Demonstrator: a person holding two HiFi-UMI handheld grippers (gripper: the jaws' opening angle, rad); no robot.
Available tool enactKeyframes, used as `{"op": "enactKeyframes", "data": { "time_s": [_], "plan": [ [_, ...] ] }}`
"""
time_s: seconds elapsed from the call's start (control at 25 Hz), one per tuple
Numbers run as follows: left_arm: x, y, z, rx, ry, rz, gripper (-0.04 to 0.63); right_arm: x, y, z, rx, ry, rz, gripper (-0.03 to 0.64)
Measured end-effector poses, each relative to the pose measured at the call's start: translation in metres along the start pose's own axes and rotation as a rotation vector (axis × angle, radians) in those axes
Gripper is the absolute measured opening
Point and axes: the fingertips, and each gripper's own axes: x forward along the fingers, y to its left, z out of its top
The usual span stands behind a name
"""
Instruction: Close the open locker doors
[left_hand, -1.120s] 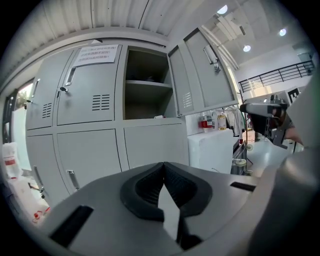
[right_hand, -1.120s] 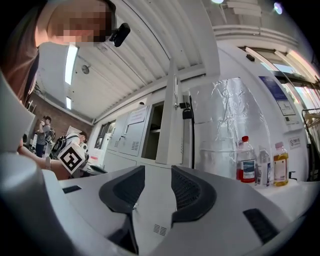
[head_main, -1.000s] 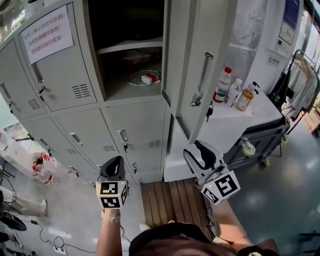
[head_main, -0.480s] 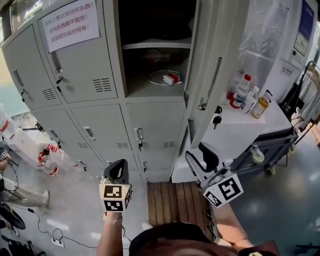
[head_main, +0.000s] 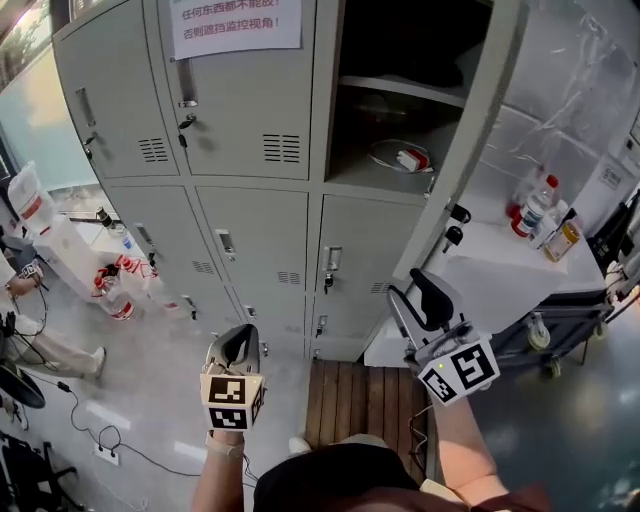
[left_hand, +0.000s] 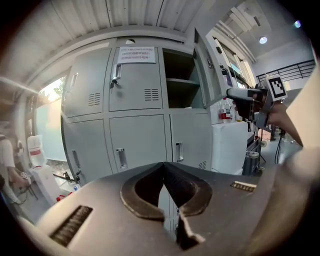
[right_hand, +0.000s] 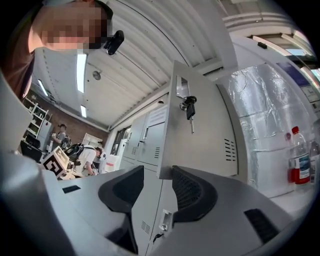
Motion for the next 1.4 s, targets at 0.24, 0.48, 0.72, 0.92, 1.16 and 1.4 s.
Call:
{"op": "enactKeyframes", "data": {
  "time_s": [0.24, 0.48, 0.72, 0.92, 1.16, 1.4],
  "plan": [
    [-0.019, 0.028, -0.021, -0.020, 0.031, 0.052, 0.018, 0.045, 0.011, 0.002, -0.006, -0.013, 0.052, 0.186],
    [-0.023, 0.040, -0.031, -0.038, 0.062, 0.115, 0.018, 0.091, 0.012, 0.005, 0.029, -0.045, 0.123, 0.186],
    [-0.008, 0.048, -0.023, -0.067, 0.074, 0.170, 0.018, 0.138, 0.003, -0.002, 0.059, -0.049, 0.187, 0.181],
    [0.014, 0.049, -0.029, -0.094, 0.099, 0.190, 0.018, 0.170, -0.016, -0.007, 0.103, -0.073, 0.199, 0.163],
    [0.038, 0.054, -0.022, -0.105, 0.105, 0.227, 0.018, 0.200, -0.036, -0.005, 0.119, -0.100, 0.201, 0.147],
    [0.061, 0.058, -0.017, -0.113, 0.115, 0.250, 0.018, 0.218, -0.057, -0.005, 0.141, -0.106, 0.159, 0.143]
  ]
}}
